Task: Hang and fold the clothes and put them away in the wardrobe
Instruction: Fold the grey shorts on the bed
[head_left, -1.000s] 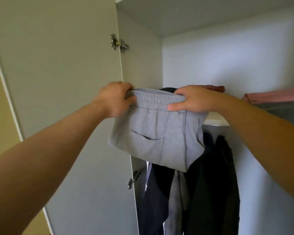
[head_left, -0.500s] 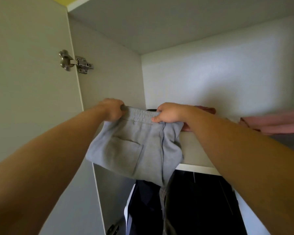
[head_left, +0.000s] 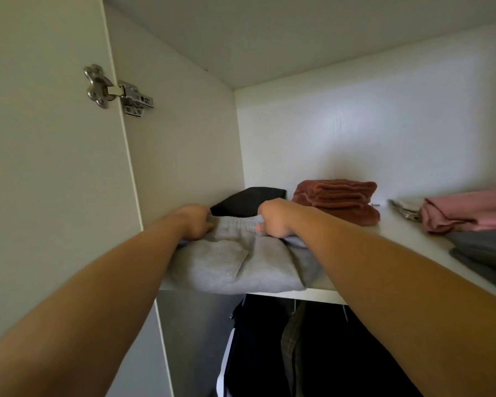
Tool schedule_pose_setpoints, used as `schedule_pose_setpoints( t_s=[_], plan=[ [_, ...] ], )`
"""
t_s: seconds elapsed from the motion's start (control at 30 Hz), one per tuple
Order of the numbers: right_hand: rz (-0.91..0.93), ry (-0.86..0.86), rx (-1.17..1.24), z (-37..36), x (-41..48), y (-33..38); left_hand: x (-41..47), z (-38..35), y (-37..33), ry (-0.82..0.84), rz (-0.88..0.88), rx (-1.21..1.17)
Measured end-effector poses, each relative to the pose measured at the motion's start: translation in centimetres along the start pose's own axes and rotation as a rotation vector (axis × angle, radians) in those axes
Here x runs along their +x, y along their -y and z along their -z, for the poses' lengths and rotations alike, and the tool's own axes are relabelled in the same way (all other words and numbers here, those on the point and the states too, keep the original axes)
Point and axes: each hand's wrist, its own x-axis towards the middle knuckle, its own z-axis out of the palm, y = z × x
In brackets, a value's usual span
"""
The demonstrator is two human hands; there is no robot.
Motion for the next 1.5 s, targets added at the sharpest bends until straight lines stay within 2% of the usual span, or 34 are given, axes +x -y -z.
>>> schedule_pose_setpoints(
  t_s=[0.13,0.2,0.27,0.33,0.37,0.5,0.57,0.63,0.8,0.9,0.93,1.07,1.17,1.27,1.5],
  plan=[
    [0.044,-0.191,-0.166,0.8,0.0,-0.2,0.3,0.9,0.6,-0.278,-0.026,0.120],
    [0.057,-0.310,-0.231,1.1,0.0,-0.6,0.5,1.7,0.8,-0.362,-0.059,0.045],
    [0.067,-0.388,-0.288,1.3,-0.2,-0.5,0.2,2.5,0.8,-0.303,-0.081,-0.038],
    [0.100,-0.447,-0.360,1.2,-0.7,0.0,-0.8,2.8,0.6,-0.188,-0.105,0.024],
    [0.130,-0.481,-0.391,1.1,-1.2,0.3,-1.5,2.8,0.5,-0.183,-0.118,0.060],
    [0.236,-0.557,-0.299,0.4,-4.6,1.6,-5.1,1.8,0.9,-0.407,-0.192,0.053],
    [0.251,-0.547,-0.231,0.2,-6.5,2.2,-7.3,1.0,1.1,-0.492,-0.196,0.038],
    [0.268,-0.502,-0.219,-0.3,-8.1,3.0,-9.2,-0.2,1.1,-0.489,-0.190,0.032],
    [0.287,-0.404,-0.293,-2.4,-10.4,4.0,-11.6,-0.3,1.7,-0.242,-0.196,0.209],
    [0.231,-0.277,-0.206,-1.7,-11.0,3.6,-12.2,1.3,2.3,-0.051,-0.203,0.195],
    [0.212,-0.240,-0.191,-1.4,-11.2,3.7,-12.2,1.5,2.3,-0.032,-0.213,0.167],
    [0.113,-0.269,-0.286,-1.4,-11.2,5.6,-11.0,0.6,1.6,-0.148,-0.277,0.096],
    [0.023,-0.223,-0.285,-2.1,-9.9,6.8,-9.4,-0.5,0.8,-0.183,-0.212,0.106],
    [-0.013,-0.174,-0.187,-3.1,-8.5,6.7,-8.0,-1.8,0.8,-0.186,-0.166,0.024],
    [-0.032,-0.272,0.026,-5.0,-8.2,5.3,-8.3,-2.3,1.2,-0.164,-0.103,-0.111]
  ],
)
